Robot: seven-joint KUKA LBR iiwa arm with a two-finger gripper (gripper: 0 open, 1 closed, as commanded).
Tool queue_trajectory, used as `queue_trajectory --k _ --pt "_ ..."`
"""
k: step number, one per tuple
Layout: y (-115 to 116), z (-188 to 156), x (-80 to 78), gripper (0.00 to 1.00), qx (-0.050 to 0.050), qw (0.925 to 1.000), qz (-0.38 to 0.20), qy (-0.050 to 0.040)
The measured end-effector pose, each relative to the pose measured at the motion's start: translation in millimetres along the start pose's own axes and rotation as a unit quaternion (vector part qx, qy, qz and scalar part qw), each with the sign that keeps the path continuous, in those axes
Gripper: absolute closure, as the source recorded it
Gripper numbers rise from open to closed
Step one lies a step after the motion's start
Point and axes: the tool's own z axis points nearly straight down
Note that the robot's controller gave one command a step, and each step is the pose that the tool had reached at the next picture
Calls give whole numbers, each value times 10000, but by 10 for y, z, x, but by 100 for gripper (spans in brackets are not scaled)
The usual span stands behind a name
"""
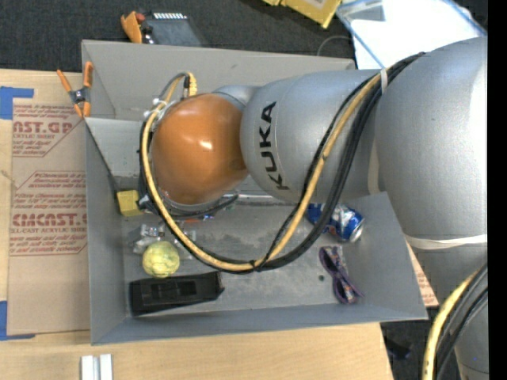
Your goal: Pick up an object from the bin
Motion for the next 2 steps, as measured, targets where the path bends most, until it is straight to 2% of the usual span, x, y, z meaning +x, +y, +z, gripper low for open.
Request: queue_trajectory --k 1,2 --pt "-218 336 39 100 -2 9845 -1755 -11" --pt "-276 445 -49 100 66 9649 -2626 -42"
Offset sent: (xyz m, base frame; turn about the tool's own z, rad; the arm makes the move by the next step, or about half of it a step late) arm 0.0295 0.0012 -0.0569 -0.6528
